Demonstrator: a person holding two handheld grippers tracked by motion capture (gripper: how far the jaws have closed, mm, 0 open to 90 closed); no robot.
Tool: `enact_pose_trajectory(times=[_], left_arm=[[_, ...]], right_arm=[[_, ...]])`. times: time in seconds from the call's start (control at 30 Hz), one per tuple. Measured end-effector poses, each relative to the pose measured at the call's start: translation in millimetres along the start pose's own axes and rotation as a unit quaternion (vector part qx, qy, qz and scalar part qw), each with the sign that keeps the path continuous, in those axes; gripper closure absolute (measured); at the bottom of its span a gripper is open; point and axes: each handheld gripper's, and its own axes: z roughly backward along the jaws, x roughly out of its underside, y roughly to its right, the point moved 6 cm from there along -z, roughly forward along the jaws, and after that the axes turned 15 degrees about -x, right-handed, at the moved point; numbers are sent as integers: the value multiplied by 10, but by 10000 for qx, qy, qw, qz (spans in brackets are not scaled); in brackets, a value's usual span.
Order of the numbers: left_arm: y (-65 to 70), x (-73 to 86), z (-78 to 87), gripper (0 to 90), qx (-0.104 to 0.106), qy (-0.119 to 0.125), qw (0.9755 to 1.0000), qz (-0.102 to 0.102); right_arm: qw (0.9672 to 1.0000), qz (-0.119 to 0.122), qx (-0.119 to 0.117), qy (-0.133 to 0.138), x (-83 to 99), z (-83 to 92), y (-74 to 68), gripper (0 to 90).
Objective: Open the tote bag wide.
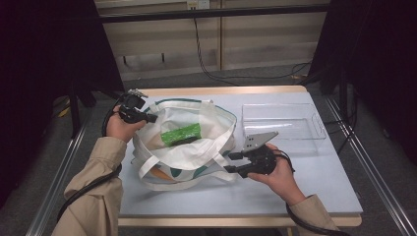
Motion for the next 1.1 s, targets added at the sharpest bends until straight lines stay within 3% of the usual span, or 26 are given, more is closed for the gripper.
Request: enact_pose_trajectory(times=[0.17,0.7,0.8,0.87,0.97,1.1], left_arm=[[-12,3,20,900,14,-20,10000,-92],[-6,3,33,900,23,-29,9999,-145],[-7,-3,37,900,27,-48,9998,-207],[16,-15,27,900,30,12,10000,-80],[11,-16,30,900,15,-19,9999,-141],[18,-14,29,900,15,-19,9999,-139]], right_arm=[[10000,-79,16,45,-141,6,-5,395],[9978,-557,-118,352,-382,-114,47,304],[9979,-553,-112,333,-421,-128,49,303],[9974,-611,-113,366,-440,-129,50,307],[9965,-711,-103,425,-457,-127,65,329],[9947,-853,-125,560,-464,-120,85,402]])
